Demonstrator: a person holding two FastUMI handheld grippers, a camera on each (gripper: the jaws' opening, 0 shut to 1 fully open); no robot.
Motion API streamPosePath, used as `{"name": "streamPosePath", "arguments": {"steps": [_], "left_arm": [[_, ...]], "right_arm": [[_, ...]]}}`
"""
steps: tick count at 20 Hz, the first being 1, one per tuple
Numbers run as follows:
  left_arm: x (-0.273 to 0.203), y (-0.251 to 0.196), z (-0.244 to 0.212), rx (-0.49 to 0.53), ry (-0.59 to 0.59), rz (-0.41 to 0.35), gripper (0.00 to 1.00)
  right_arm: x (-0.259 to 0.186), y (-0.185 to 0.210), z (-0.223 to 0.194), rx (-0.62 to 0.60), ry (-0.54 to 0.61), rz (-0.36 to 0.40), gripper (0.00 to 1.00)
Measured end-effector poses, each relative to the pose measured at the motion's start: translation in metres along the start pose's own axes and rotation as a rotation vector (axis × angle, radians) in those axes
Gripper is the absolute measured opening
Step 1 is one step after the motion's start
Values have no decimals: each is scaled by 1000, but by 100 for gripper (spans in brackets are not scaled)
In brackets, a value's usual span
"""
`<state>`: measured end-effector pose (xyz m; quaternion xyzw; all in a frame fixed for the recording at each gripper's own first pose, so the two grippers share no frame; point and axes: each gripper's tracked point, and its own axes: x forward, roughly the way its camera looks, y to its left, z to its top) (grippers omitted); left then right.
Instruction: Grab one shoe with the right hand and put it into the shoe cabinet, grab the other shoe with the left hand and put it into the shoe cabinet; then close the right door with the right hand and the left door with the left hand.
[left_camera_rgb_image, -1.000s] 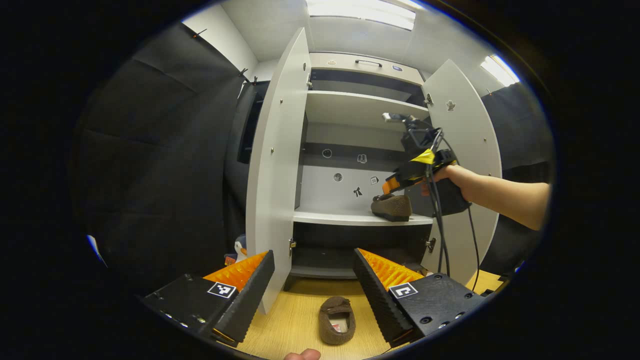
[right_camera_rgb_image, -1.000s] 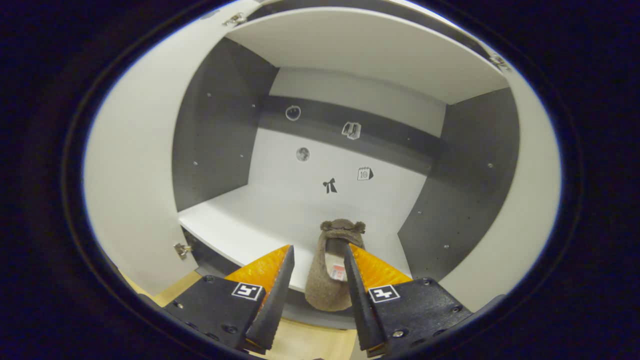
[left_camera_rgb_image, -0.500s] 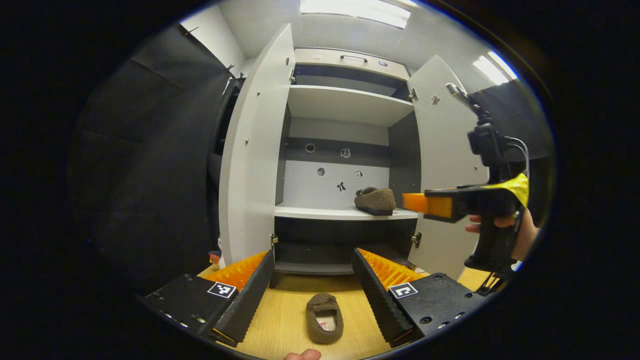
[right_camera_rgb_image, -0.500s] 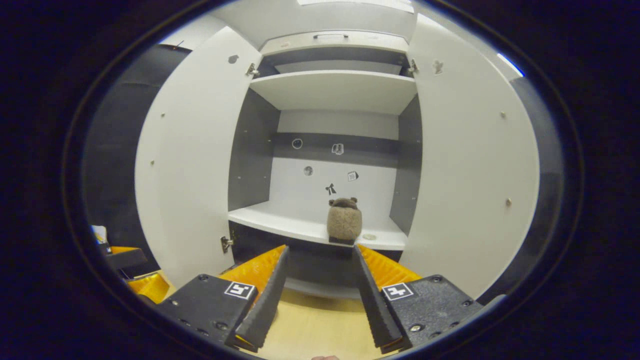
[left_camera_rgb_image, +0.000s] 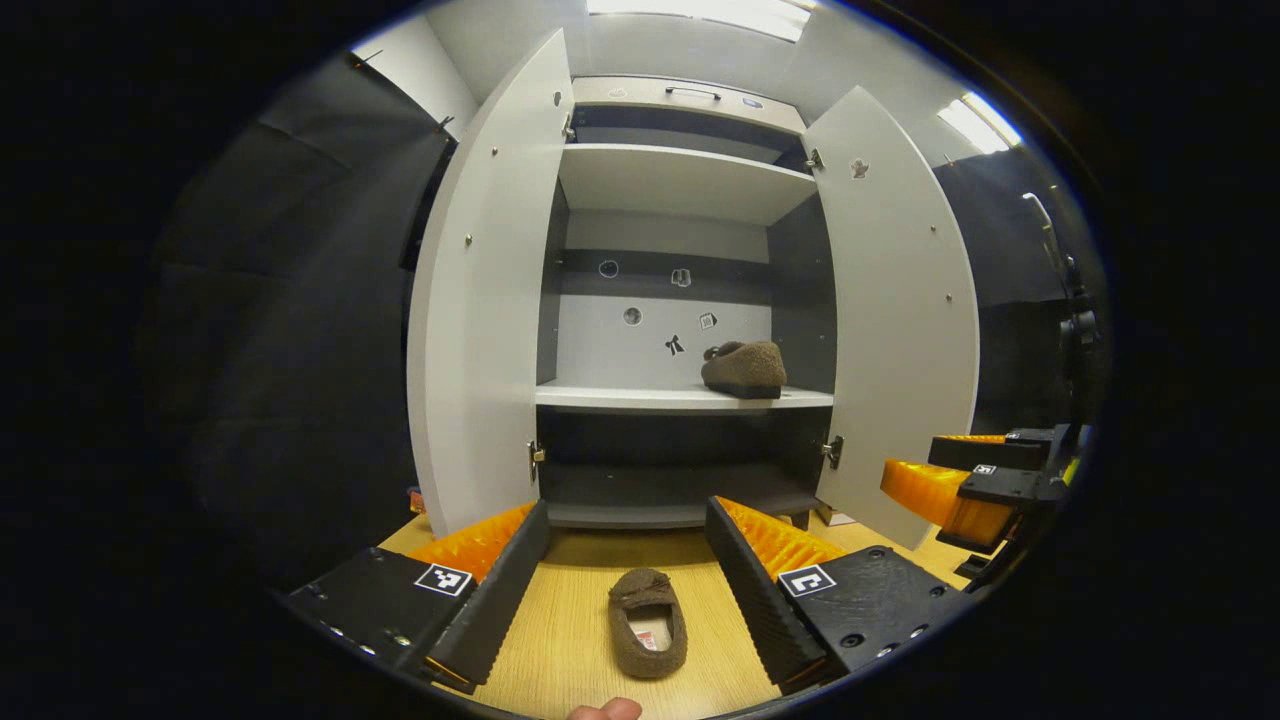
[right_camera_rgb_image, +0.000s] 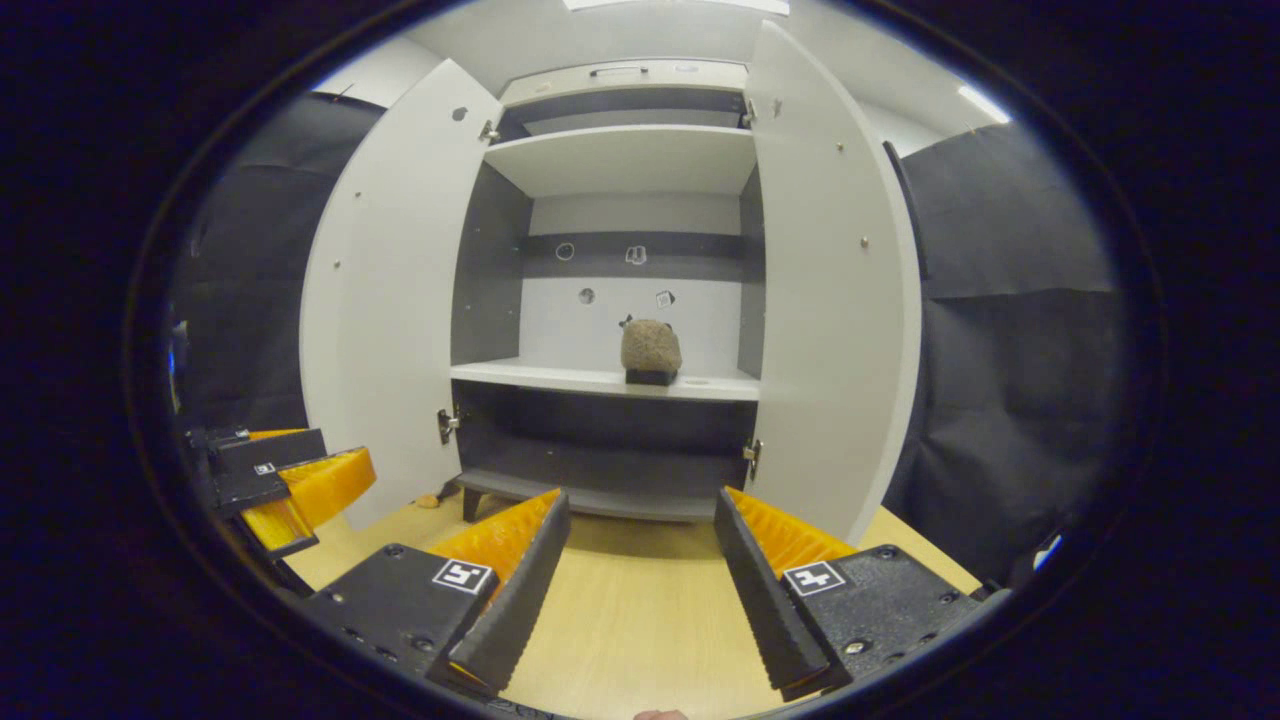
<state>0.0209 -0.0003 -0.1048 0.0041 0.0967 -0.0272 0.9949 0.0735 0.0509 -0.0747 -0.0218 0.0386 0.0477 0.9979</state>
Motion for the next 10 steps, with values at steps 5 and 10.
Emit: {"name": "streamPosePath", "arguments": {"steps": [5,10], "left_arm": [[2,4,-27,16,69,16,95],[10,-3,-85,-32,268,-38,95]], "right_arm": [[-14,-16,-16,-3,18,-40,92],[-18,-26,-23,24,43,-50,91]]}}
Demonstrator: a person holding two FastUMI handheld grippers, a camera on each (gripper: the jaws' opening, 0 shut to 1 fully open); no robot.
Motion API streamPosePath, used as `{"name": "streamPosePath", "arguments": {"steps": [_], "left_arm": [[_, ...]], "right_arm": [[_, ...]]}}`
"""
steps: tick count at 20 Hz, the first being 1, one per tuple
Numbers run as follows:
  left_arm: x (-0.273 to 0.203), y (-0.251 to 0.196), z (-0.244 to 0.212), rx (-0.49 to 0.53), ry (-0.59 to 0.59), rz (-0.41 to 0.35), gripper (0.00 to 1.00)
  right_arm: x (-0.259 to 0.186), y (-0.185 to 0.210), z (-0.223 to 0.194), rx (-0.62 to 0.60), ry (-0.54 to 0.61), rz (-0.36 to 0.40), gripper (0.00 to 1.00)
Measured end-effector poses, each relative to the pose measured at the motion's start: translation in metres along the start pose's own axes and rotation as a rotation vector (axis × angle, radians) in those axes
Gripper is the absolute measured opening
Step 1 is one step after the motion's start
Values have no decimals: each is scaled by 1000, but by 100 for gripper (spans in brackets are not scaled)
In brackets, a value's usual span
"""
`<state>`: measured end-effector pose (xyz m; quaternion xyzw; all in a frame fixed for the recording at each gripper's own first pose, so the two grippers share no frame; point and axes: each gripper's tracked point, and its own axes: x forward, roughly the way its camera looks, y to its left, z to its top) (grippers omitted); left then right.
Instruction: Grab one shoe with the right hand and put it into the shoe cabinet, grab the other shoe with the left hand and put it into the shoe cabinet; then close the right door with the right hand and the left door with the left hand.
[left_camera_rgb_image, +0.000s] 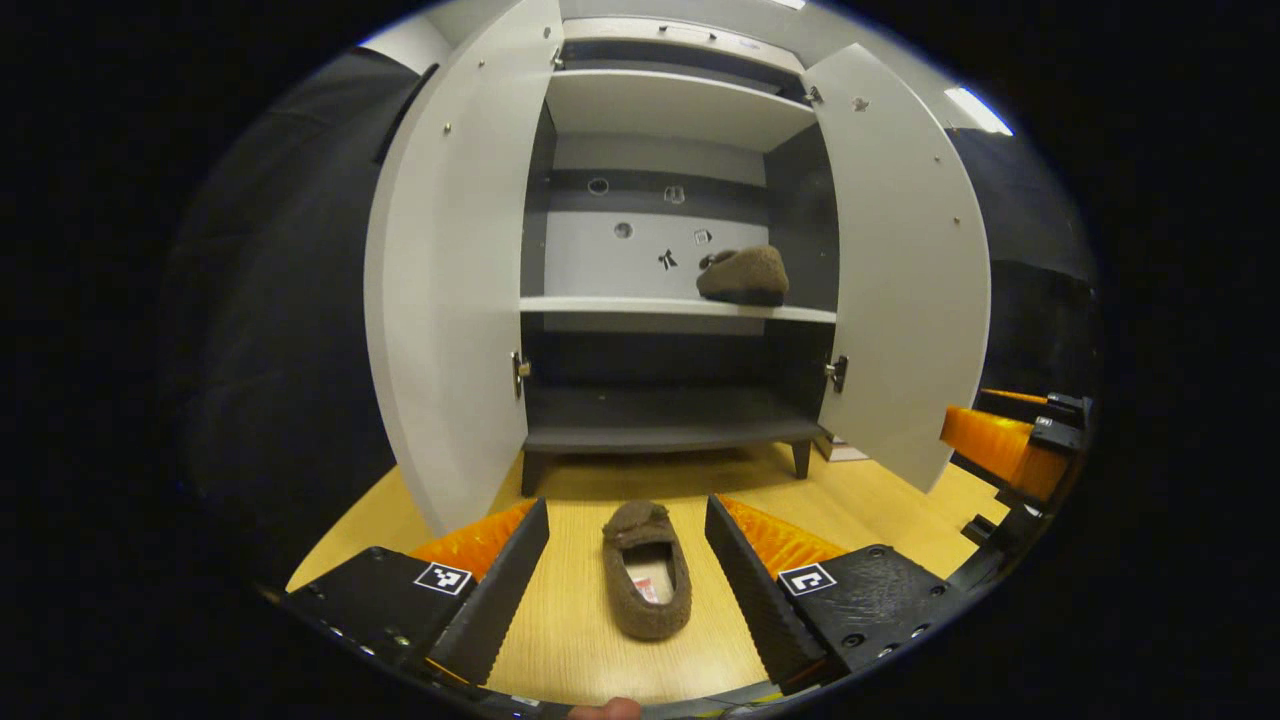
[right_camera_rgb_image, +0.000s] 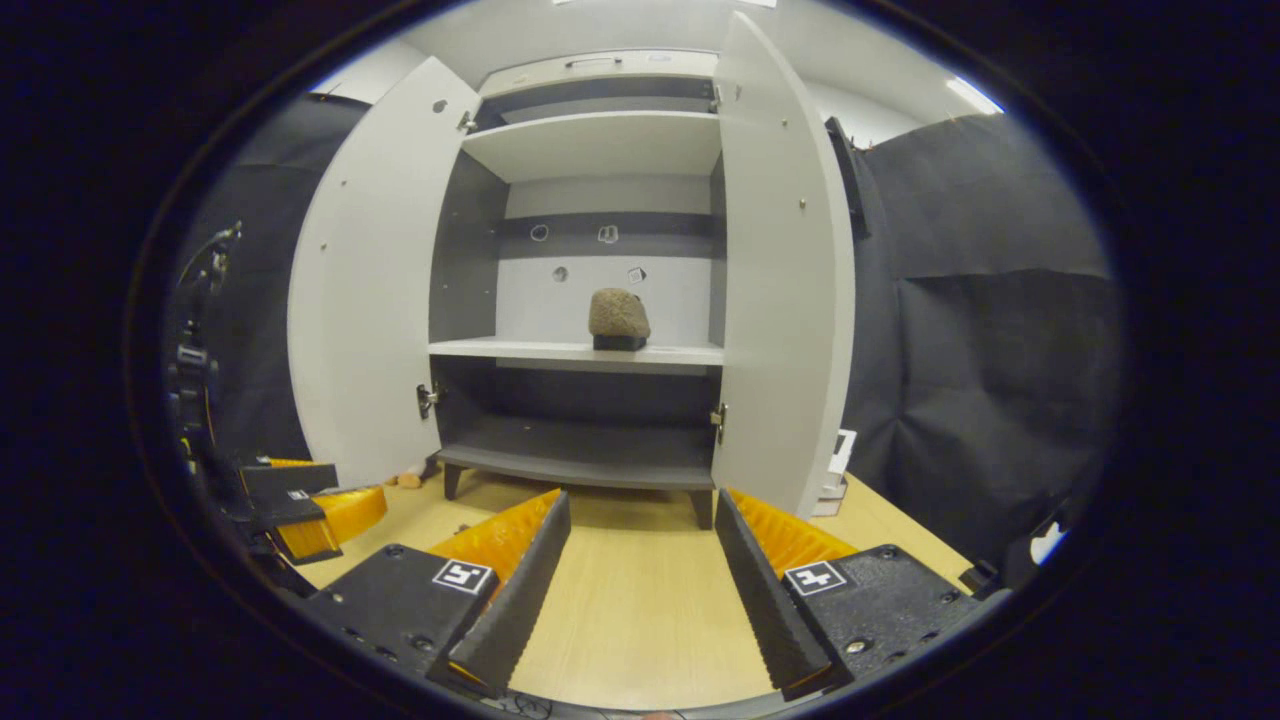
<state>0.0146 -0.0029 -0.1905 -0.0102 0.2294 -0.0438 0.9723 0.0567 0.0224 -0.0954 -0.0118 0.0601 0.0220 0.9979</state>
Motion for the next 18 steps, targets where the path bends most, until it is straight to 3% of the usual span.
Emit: {"name": "streamPosePath", "arguments": {"steps": [5,11,14,18], "left_arm": [[36,6,-69,-114,235,-36,95],[92,39,-132,-156,390,36,96],[108,44,-146,-200,430,35,96],[135,44,-149,-169,434,20,99]], "right_arm": [[-3,-9,-15,-29,25,-7,92],[-8,-18,-30,-21,76,-24,92],[-5,-23,-30,-34,85,-40,92],[3,-26,-35,-42,108,-45,92]]}}
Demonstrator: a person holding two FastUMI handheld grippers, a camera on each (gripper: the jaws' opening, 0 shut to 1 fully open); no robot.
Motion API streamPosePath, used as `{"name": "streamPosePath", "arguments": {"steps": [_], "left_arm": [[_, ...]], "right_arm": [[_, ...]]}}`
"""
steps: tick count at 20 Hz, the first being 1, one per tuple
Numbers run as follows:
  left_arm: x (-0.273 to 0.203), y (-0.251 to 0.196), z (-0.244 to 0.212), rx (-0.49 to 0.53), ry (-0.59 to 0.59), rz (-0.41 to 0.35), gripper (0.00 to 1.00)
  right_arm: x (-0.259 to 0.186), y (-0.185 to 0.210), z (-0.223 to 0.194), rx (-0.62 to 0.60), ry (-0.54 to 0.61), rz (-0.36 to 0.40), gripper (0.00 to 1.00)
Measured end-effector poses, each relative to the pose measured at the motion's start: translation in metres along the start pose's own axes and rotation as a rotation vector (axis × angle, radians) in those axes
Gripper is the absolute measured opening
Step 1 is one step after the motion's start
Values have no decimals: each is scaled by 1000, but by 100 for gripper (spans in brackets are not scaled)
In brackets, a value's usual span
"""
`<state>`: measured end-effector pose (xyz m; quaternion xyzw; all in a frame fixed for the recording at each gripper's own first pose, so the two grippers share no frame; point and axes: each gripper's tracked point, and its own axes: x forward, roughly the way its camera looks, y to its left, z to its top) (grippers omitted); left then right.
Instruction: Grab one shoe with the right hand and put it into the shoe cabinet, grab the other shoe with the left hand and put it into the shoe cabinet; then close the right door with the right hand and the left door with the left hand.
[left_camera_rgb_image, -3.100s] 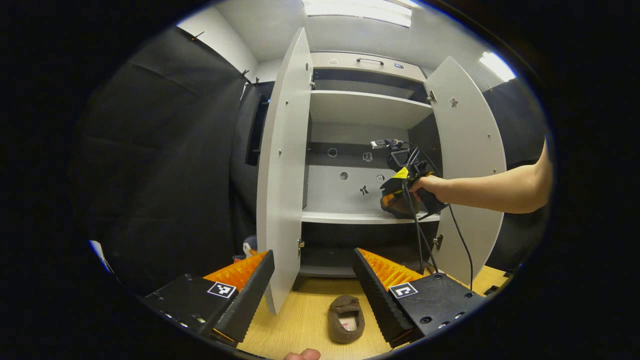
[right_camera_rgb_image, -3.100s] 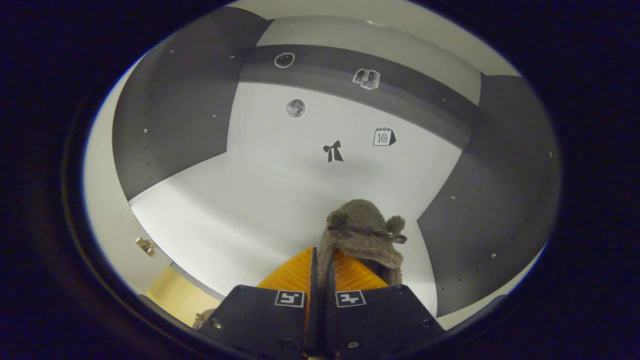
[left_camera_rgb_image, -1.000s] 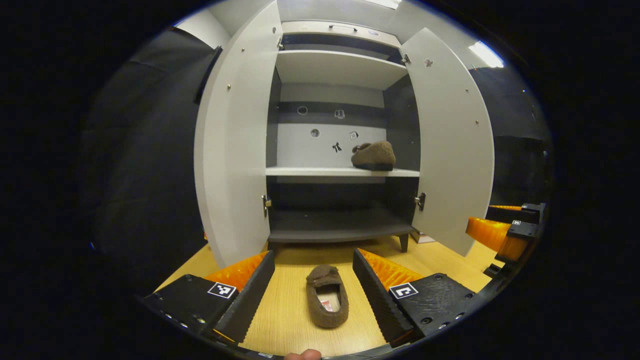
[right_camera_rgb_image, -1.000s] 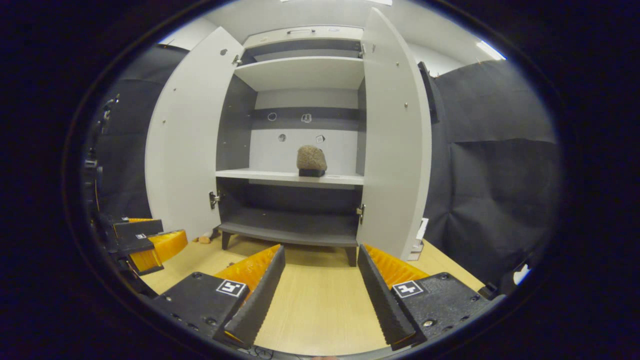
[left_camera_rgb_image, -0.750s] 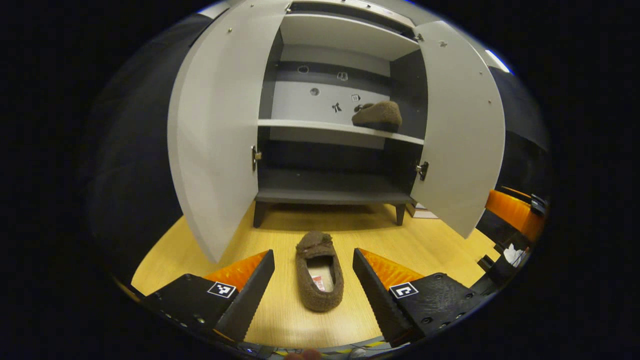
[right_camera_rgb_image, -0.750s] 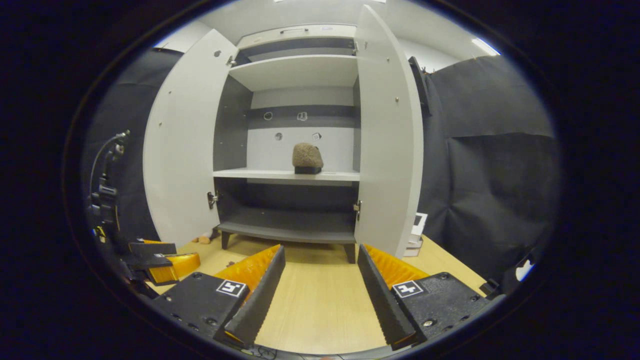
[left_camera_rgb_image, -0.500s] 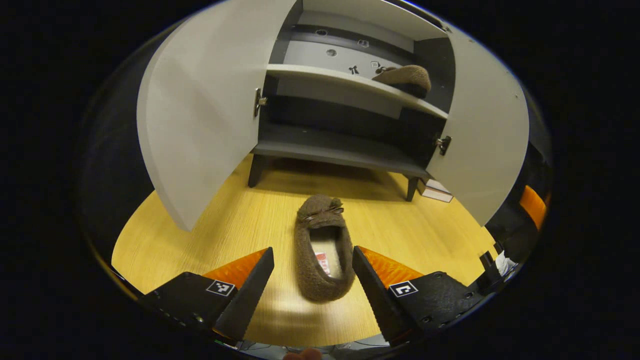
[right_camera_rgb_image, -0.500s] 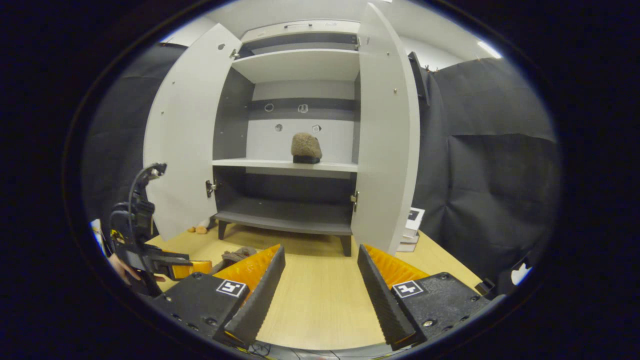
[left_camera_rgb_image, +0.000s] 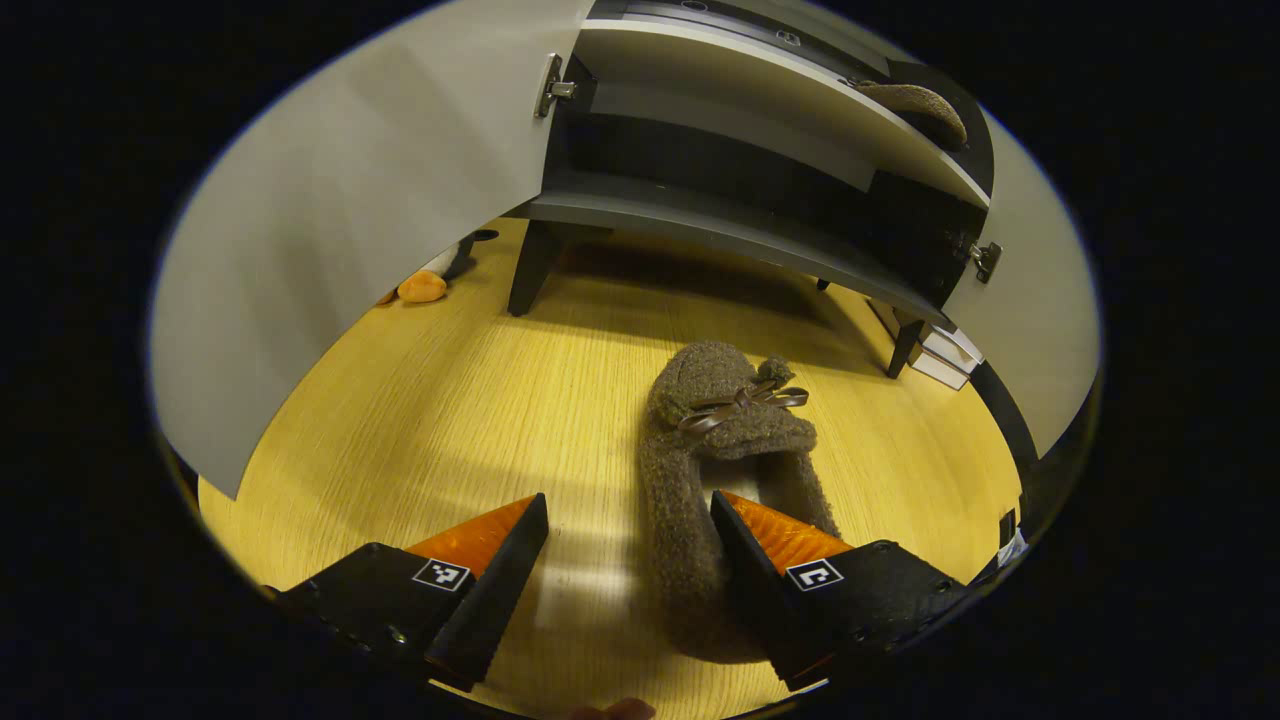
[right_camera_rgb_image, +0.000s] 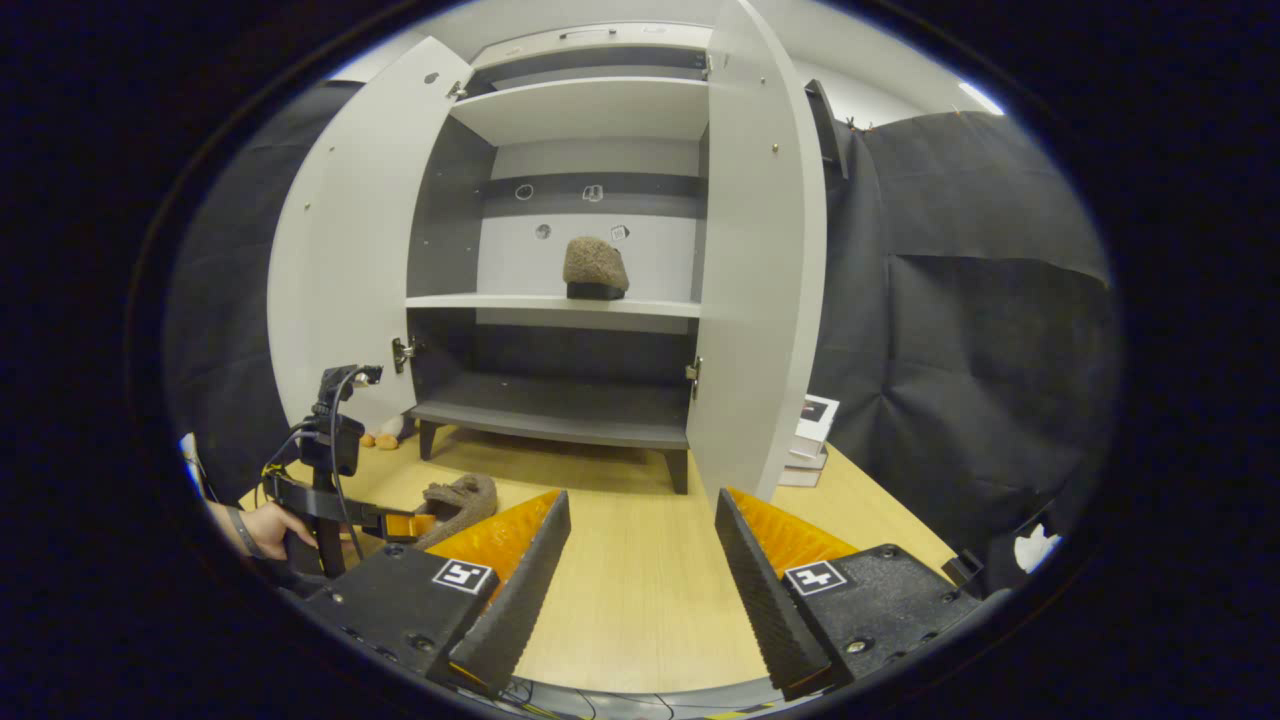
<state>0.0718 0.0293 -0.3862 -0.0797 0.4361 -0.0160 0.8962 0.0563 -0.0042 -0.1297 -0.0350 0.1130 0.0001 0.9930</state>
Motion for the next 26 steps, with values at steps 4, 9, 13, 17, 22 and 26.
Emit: {"name": "streamPosePath", "arguments": {"steps": [4,9,13,17,22,26], "left_arm": [[13,-3,3,-9,8,-40,95],[26,-23,11,-44,-20,-111,55],[30,-14,18,-29,-90,-27,10],[-4,-25,22,1,-140,-44,0],[-87,-40,57,79,-255,17,0],[-150,-76,134,13,-402,-36,0]], "right_arm": [[7,2,0,1,7,4,92],[15,5,3,-5,9,8,92],[17,7,0,-1,18,15,94],[17,9,3,-21,8,25,92],[21,19,8,-22,-6,56,92],[20,29,12,-32,-24,87,92]]}}
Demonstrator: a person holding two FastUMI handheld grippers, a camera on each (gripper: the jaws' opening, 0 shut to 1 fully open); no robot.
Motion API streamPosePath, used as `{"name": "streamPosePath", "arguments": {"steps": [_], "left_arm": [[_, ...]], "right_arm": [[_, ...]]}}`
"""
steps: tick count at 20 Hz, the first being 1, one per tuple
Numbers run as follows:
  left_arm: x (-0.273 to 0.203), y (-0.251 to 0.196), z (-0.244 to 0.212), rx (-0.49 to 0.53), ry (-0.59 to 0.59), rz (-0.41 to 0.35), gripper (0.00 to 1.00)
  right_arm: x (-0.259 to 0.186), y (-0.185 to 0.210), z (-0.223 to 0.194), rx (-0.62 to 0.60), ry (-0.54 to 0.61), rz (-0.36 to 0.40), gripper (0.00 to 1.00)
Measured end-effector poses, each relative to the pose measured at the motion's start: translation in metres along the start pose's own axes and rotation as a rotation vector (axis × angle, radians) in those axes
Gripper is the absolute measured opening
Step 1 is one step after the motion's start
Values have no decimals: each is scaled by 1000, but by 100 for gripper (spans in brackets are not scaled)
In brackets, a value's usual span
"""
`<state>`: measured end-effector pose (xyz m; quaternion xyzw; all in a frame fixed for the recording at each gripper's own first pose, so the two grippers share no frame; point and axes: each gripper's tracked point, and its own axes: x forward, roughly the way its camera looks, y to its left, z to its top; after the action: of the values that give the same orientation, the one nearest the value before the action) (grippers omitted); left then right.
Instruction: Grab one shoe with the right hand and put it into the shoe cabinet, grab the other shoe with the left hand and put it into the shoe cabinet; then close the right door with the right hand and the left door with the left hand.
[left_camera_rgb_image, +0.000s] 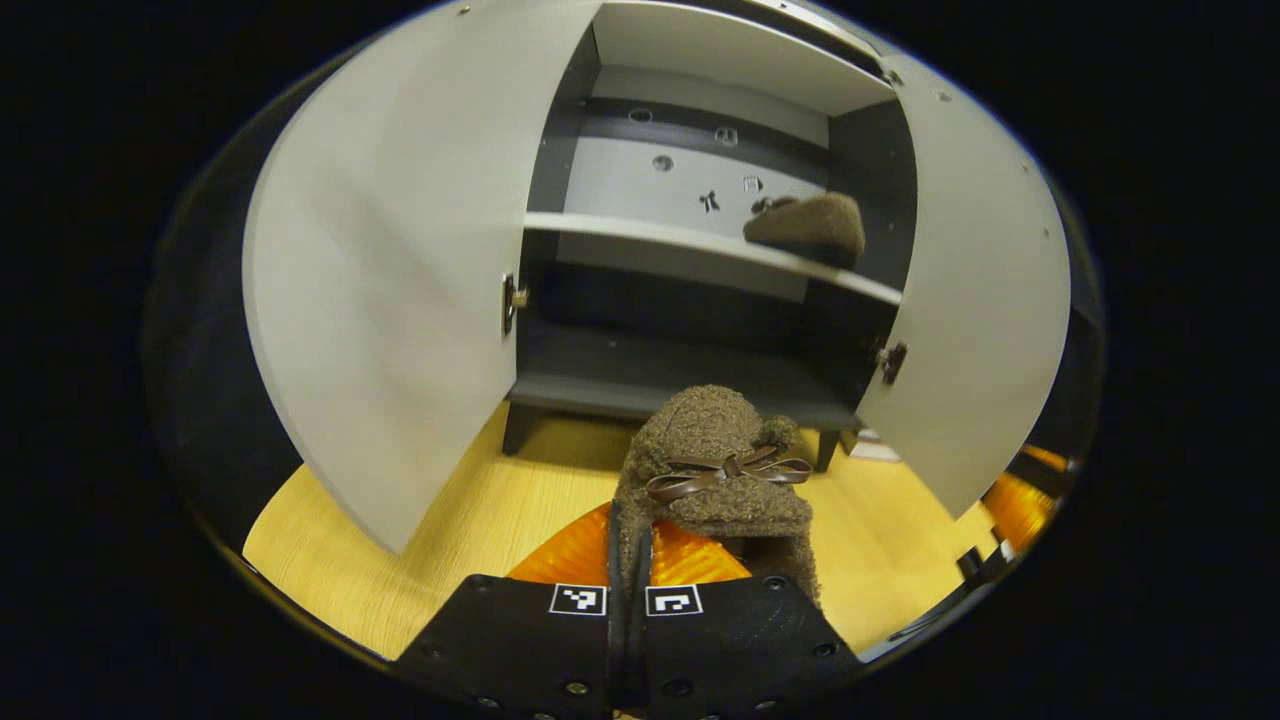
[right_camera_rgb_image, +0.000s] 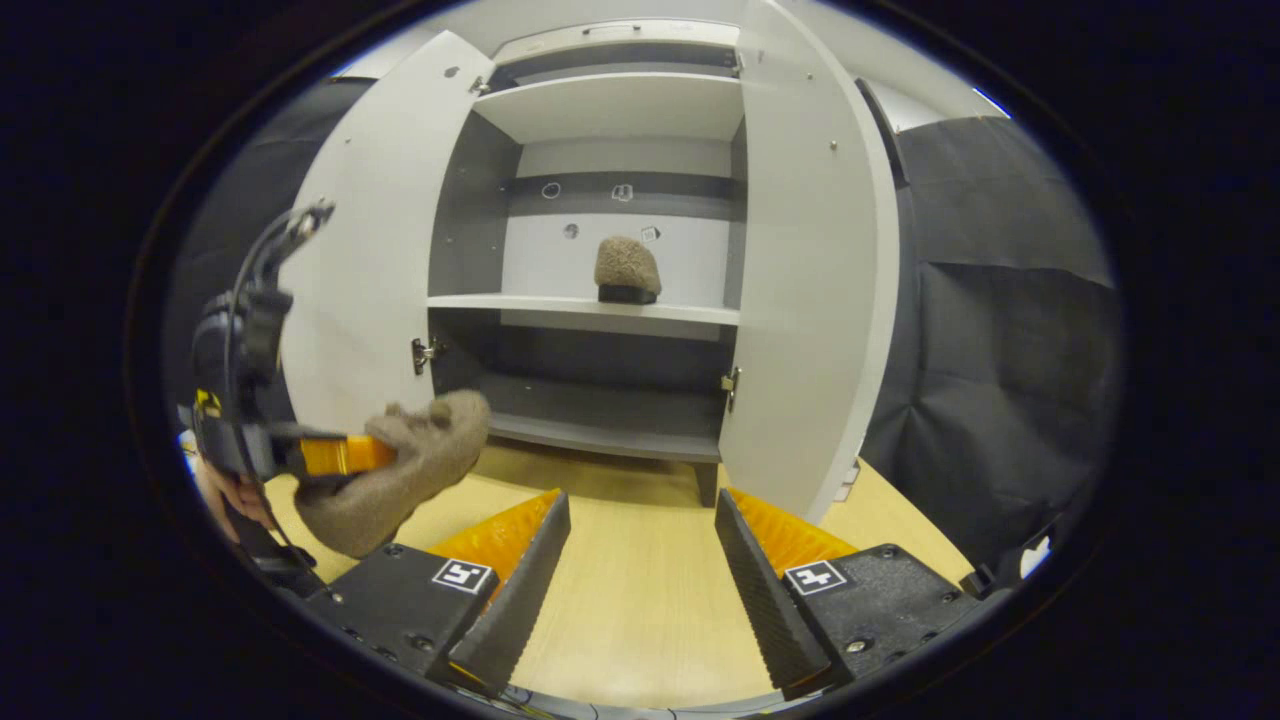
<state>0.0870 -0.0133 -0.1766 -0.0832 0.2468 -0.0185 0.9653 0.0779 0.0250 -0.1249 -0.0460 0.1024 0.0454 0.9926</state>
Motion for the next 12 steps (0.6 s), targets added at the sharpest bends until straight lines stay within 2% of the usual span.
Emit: {"name": "streamPosePath", "arguments": {"steps": [4,7,9,10,12], "left_arm": [[26,-33,126,-36,-138,-63,0],[74,-15,199,27,-175,56,0],[112,-3,233,8,-162,82,0],[124,1,237,5,-144,92,1],[180,11,250,14,-84,116,1]], "right_arm": [[-3,4,2,-7,-13,16,92],[-7,1,3,2,-26,6,92],[-11,-5,6,3,-38,-7,92],[-13,-10,6,3,-41,-15,92],[-15,-17,6,9,-41,-32,92]]}}
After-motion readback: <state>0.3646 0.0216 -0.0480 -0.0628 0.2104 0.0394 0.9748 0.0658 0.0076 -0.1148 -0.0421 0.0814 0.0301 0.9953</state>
